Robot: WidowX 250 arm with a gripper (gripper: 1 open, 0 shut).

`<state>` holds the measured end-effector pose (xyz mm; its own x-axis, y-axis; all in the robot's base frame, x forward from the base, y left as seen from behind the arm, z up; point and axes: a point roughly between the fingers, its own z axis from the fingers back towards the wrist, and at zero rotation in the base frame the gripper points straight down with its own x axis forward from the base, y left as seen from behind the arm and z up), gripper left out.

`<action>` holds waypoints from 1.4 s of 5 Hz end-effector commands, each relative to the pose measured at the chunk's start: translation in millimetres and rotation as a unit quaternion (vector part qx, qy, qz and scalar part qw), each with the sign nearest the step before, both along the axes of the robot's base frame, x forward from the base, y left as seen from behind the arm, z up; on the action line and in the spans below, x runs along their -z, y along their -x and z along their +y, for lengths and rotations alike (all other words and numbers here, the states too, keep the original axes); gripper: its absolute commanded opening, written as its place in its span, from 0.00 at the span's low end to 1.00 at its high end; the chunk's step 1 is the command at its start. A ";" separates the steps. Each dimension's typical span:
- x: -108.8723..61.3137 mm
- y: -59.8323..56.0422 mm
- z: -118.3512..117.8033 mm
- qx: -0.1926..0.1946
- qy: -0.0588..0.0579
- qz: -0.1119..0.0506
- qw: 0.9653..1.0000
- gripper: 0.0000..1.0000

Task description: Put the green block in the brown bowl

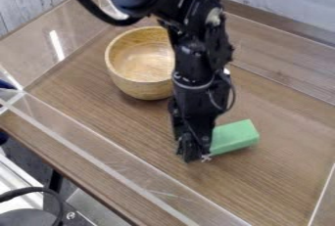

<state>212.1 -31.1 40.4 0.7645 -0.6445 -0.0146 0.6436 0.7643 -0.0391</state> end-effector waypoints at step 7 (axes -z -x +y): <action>-68.1 -74.5 125.1 -0.170 -0.048 -0.069 0.982 0.00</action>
